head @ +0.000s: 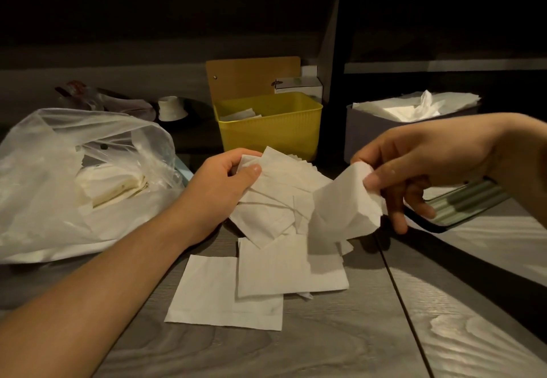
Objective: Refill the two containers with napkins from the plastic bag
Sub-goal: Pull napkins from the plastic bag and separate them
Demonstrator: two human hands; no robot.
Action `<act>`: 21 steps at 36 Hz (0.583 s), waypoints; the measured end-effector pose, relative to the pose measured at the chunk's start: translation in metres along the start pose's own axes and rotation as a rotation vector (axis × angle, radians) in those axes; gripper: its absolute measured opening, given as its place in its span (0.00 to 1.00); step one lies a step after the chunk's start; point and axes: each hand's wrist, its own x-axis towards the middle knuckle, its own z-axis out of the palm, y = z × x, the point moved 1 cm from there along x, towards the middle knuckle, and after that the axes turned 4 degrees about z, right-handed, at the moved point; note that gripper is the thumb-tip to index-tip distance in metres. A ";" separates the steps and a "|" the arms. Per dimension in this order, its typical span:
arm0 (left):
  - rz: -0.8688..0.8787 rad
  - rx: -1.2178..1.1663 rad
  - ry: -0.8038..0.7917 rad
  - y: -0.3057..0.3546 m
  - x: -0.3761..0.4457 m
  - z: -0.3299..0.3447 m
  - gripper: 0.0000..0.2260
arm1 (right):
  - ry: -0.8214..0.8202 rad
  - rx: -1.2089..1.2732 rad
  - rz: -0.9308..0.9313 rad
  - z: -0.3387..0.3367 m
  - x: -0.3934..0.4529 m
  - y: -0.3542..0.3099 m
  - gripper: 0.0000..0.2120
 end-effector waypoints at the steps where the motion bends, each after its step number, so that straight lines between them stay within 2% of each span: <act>1: -0.001 -0.001 -0.002 0.000 0.000 0.000 0.10 | -0.002 -0.003 0.002 0.002 0.000 -0.002 0.14; 6: -0.005 -0.013 -0.010 -0.001 -0.001 0.000 0.09 | 0.120 -0.039 0.045 0.009 0.010 -0.006 0.12; 11: 0.001 -0.002 -0.015 0.000 0.000 0.001 0.10 | 0.178 -0.023 0.087 0.011 0.015 -0.006 0.15; 17: 0.007 -0.013 -0.016 -0.001 0.000 0.000 0.09 | 0.184 -0.071 0.118 0.008 0.010 -0.003 0.08; 21: 0.003 -0.035 -0.018 0.000 0.000 0.001 0.09 | 0.252 -0.134 0.105 0.006 0.005 -0.004 0.06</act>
